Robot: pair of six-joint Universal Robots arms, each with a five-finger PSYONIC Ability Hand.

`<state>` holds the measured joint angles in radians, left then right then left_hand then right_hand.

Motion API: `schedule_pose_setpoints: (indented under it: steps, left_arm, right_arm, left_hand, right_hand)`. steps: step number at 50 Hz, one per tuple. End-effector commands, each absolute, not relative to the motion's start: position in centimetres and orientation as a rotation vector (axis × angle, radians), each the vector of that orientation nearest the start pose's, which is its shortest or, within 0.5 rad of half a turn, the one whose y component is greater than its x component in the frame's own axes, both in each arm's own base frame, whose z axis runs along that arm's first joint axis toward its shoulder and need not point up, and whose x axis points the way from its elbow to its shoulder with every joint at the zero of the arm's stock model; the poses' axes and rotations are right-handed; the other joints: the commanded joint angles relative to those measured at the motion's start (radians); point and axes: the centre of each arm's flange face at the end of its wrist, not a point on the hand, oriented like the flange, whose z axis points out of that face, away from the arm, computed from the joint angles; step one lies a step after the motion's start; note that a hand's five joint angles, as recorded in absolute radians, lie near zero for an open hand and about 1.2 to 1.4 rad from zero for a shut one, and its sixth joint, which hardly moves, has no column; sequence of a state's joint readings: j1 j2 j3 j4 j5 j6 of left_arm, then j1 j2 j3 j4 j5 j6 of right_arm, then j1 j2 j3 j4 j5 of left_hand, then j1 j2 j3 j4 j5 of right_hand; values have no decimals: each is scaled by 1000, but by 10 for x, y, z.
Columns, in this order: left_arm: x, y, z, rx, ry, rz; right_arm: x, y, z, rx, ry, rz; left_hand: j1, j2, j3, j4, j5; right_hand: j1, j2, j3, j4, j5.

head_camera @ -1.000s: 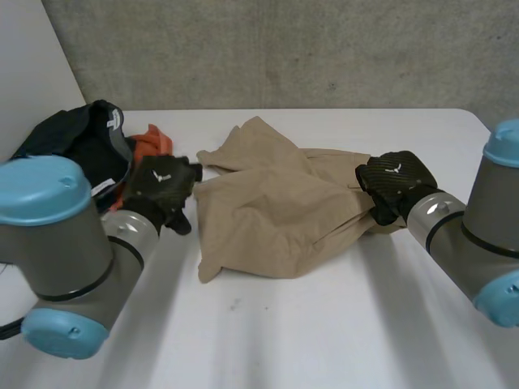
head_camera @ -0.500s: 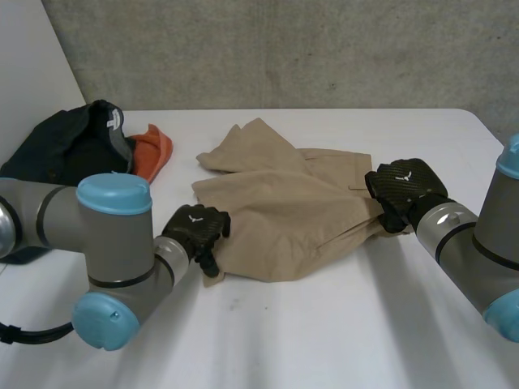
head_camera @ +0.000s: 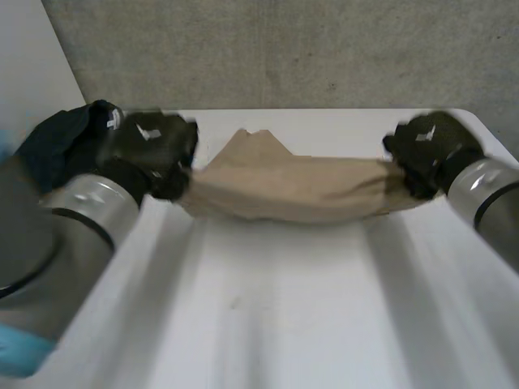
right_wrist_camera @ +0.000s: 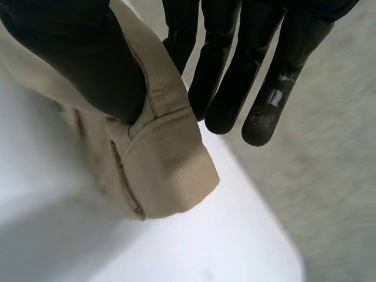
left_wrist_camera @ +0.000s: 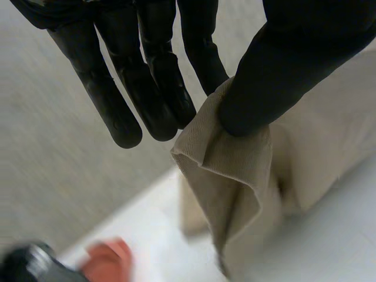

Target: Fold the laundry.

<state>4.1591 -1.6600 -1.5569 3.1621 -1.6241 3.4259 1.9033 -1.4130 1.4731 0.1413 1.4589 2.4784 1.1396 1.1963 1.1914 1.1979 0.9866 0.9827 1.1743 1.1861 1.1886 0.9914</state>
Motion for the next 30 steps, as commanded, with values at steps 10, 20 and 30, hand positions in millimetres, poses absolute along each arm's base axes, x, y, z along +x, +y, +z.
schedule_pose_setpoints:
  steps: [10, 20, 30]
  left_arm:
    - [-281, -218, 322, 922, 1945, -2398]
    - [-326, -296, 254, 1047, 1932, -2231]
    - [-341, -342, 401, 551, 866, -2868]
  right_arm:
    - [248, -273, 318, -1355, 2168, -2033]
    - [269, -339, 272, -1313, 2219, -2062]
    - [298, -387, 387, -643, 1337, -2873]
  left_hand:
    - [257, 200, 205, 198, 235]
    - [257, 200, 205, 198, 235]
    - [257, 200, 205, 198, 235]
  right_hand:
    - [414, 222, 210, 208, 230]
    - [414, 222, 210, 208, 230]
    - [414, 222, 210, 208, 230]
